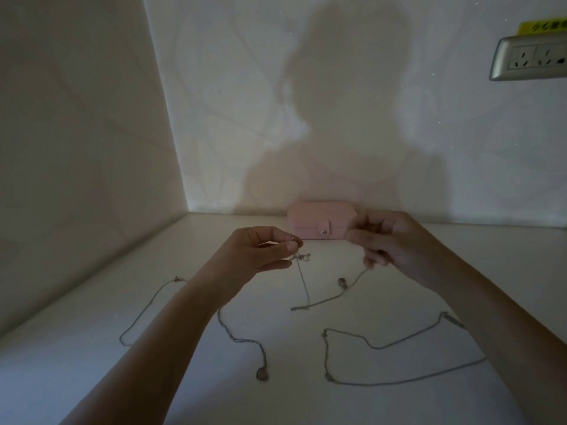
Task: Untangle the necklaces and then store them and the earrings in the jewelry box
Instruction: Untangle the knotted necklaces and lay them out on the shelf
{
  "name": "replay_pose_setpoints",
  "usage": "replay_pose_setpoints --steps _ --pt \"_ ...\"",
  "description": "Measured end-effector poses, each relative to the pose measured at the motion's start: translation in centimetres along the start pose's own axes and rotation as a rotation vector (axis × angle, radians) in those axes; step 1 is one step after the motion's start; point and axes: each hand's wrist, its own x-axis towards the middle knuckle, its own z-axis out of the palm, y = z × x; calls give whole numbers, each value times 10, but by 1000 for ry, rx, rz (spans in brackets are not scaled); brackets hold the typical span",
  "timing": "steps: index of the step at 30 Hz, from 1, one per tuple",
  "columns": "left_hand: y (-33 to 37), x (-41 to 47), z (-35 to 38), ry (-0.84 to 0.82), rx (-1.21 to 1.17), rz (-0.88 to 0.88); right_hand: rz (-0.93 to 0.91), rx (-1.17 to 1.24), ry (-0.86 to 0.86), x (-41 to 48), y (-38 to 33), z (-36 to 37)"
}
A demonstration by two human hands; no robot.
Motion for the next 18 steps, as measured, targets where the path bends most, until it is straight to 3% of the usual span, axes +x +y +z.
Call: replay_pose_setpoints --steps 4,6,18 --pt "-2 -3 7 -112 37 -42 25 -419 -42 -1 -1 2" --pt "-2 -5 13 -180 36 -63 23 -506 -45 -2 -3 3" --pt "7 -13 27 -293 87 -20 -24 -507 -153 -13 -21 2"
